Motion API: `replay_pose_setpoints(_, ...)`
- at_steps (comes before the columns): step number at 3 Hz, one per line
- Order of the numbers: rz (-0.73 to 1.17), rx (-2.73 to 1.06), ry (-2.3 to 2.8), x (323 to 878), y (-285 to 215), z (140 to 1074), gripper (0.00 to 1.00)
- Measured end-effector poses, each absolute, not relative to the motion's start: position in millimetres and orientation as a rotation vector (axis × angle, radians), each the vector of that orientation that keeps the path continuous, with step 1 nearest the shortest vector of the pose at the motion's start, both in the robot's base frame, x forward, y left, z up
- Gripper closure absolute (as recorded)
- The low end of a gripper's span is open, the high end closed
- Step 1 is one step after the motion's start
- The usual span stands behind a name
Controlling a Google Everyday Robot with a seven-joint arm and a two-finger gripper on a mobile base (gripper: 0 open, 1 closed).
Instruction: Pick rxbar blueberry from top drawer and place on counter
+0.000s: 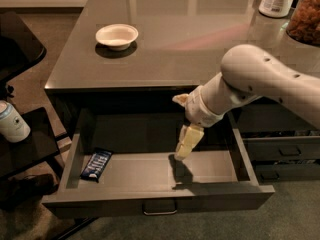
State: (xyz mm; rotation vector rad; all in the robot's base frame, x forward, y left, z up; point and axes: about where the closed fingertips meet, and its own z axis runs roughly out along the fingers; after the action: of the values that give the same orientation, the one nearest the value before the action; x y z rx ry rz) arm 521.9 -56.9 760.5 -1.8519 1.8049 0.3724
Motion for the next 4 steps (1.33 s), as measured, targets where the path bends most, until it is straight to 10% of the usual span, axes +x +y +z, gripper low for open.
replay_pose_setpoints(4,0.438,-1.811,1.756,551,80,643,0.00)
